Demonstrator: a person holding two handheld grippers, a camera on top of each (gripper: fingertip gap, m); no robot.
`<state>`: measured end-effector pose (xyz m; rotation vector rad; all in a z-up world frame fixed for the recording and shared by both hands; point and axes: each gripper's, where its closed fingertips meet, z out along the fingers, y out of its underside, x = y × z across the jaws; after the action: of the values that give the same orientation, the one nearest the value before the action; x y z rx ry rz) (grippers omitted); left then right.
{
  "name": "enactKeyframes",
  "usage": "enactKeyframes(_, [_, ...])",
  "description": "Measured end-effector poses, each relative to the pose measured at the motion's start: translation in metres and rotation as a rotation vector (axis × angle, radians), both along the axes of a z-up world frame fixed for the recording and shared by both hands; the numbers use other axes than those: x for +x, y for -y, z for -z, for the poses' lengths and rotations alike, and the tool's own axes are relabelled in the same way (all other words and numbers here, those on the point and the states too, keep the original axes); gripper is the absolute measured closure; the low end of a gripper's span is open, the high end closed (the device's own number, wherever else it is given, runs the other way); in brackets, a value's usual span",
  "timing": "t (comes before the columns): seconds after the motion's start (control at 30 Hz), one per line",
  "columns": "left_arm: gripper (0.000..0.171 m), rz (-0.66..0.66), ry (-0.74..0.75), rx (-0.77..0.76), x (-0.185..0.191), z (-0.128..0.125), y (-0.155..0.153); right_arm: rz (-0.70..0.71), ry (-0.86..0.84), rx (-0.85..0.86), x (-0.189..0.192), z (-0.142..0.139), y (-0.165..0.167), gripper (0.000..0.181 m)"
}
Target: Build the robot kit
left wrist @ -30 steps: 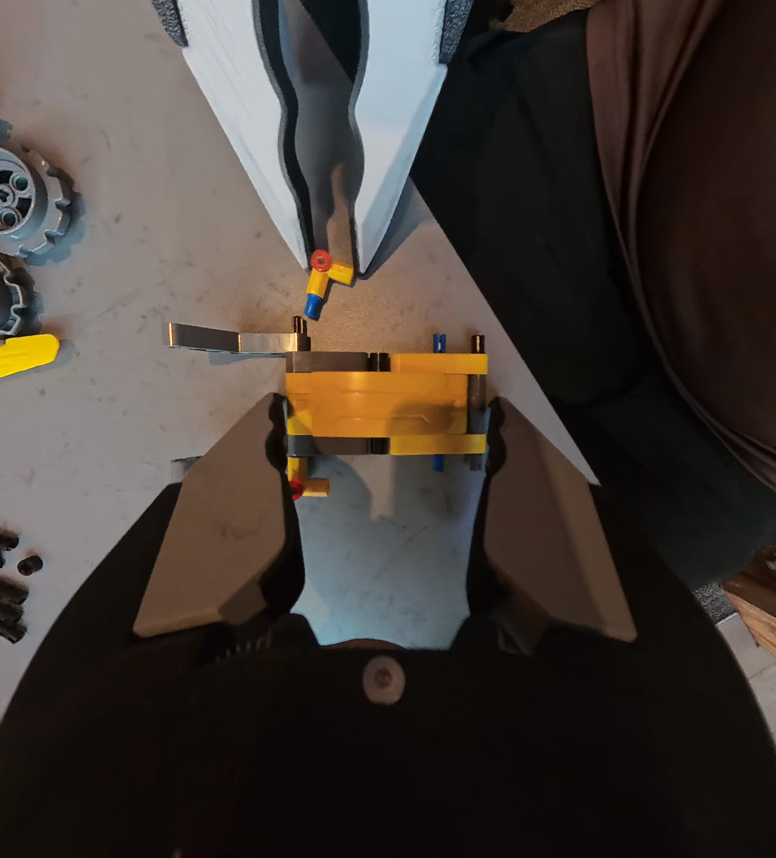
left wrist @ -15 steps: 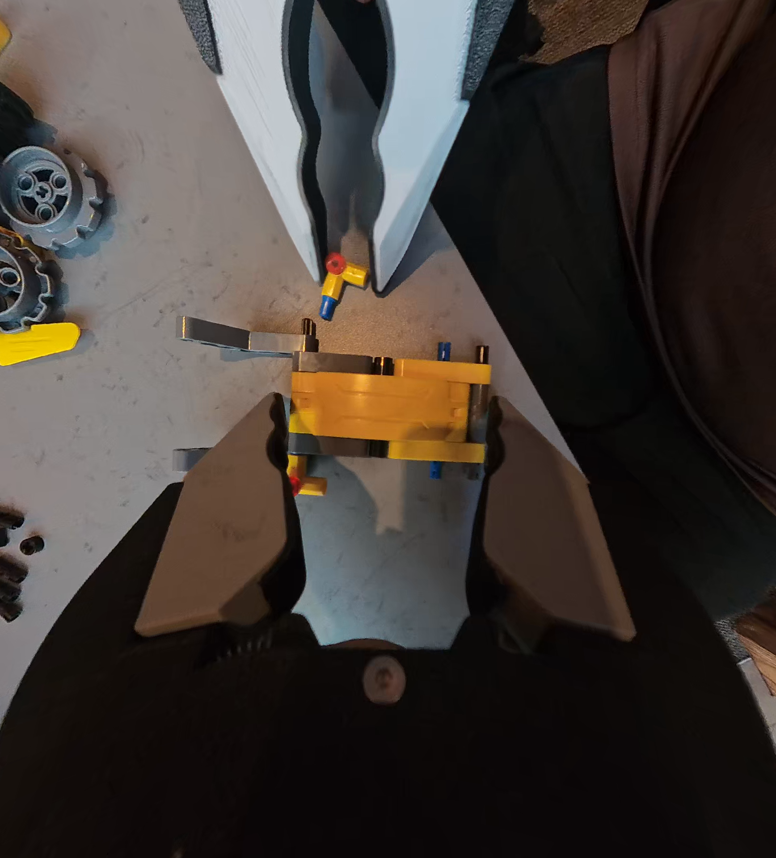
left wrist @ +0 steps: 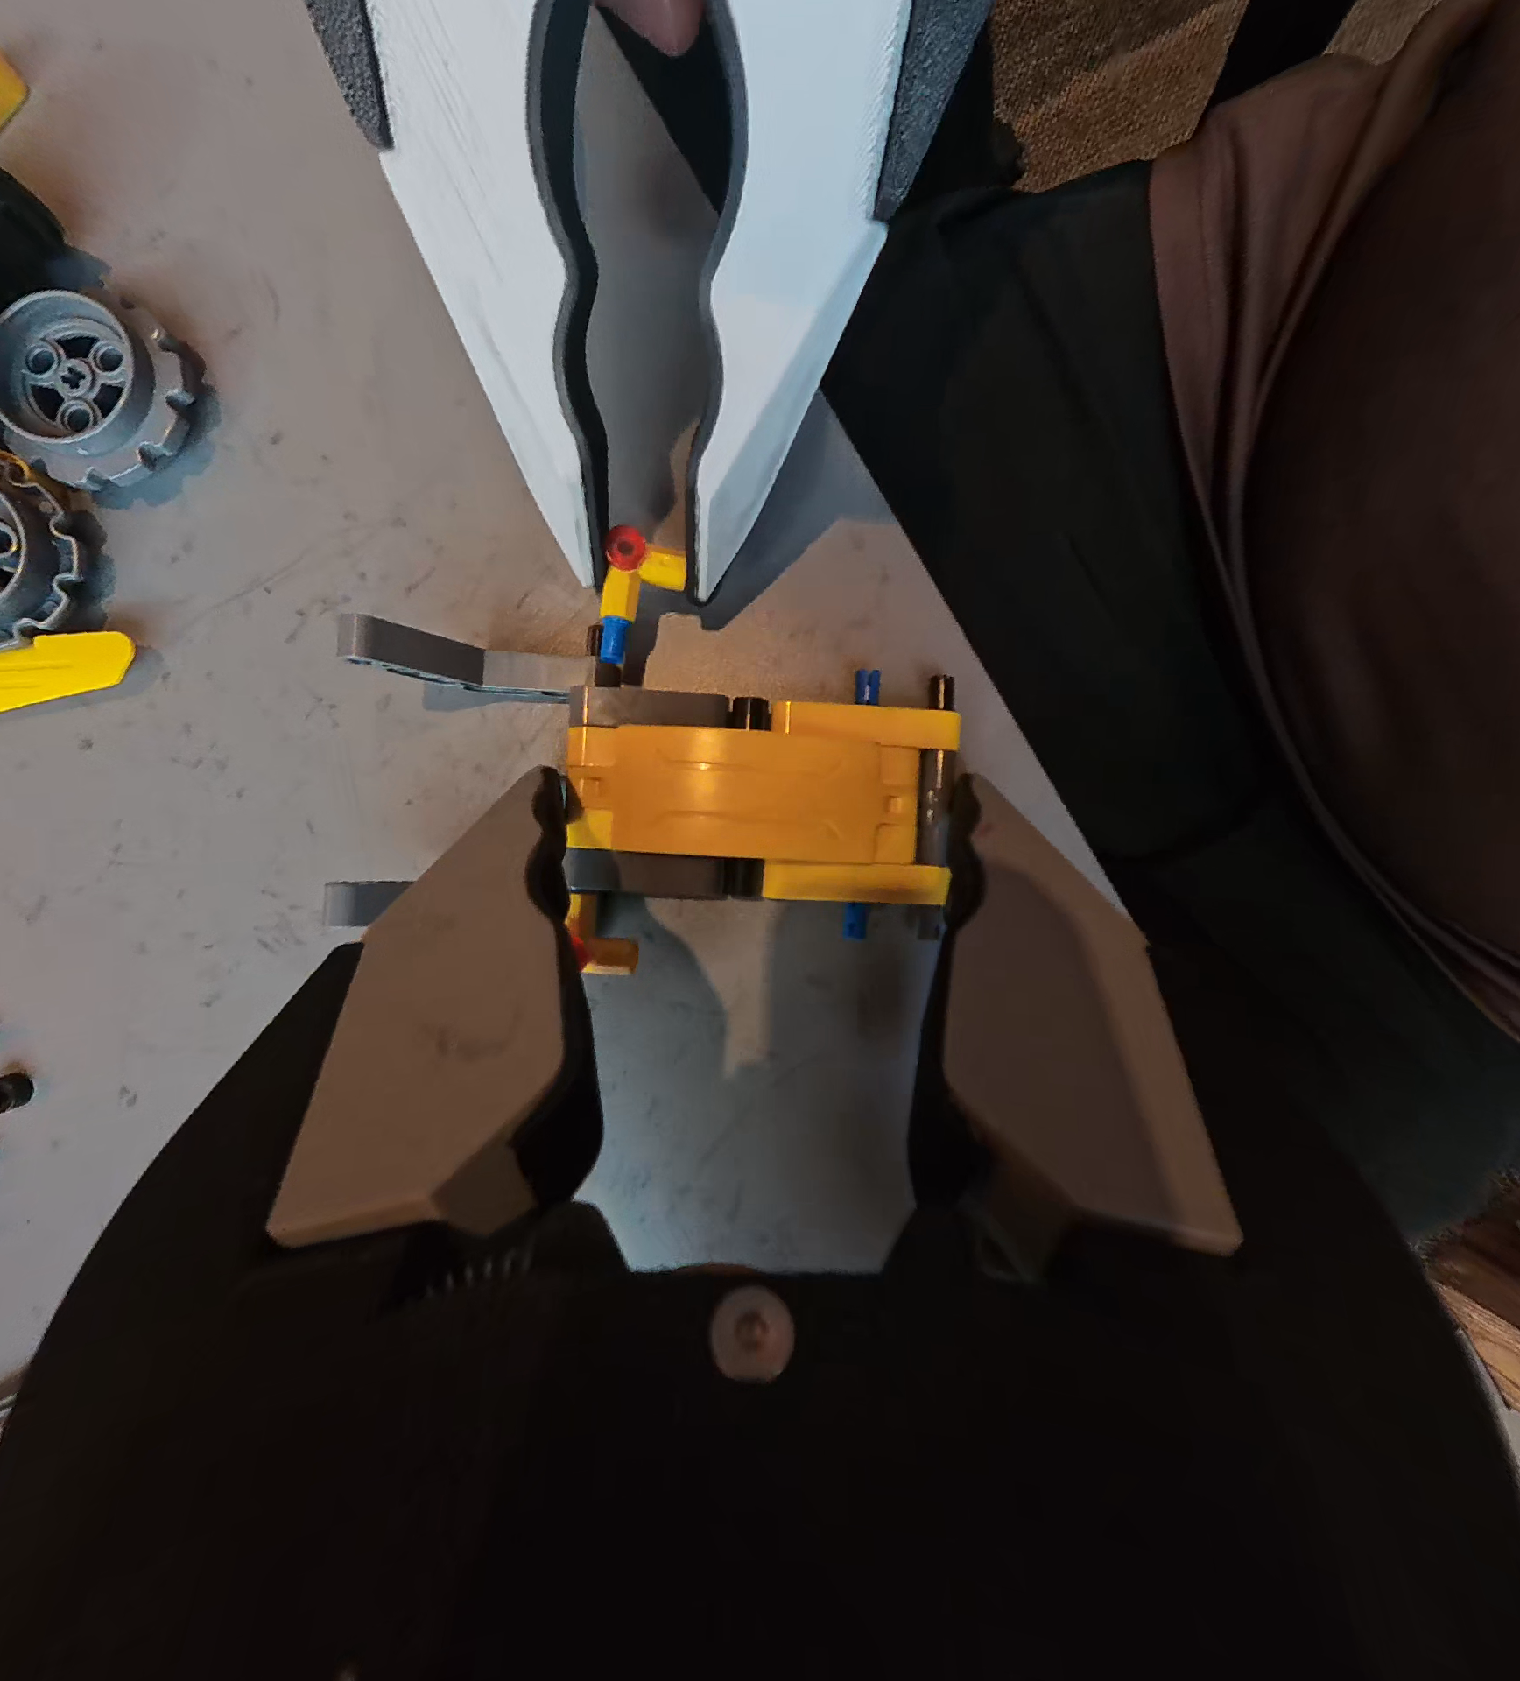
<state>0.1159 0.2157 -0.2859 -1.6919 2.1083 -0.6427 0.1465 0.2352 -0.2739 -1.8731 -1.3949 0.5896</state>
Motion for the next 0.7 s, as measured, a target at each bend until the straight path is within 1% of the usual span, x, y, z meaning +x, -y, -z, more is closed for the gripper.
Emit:
enactKeyframes(0.27, [0.089,0.007,0.026,-0.012,0.0004,0.0003,-0.0002,-0.049,0.019,0.032,-0.0030,-0.0014,-0.0087,0.166])
enactKeyframes(0.4, [0.089,0.008,0.020,-0.016,0.0004,0.0006,-0.0004,-0.066,0.014,0.010,-0.0036,0.0001,-0.0053,0.166])
enactKeyframes(0.7, [0.089,0.010,0.031,-0.019,0.0008,0.0007,-0.0010,-0.055,0.007,0.010,-0.0051,0.0035,-0.0072,0.166])
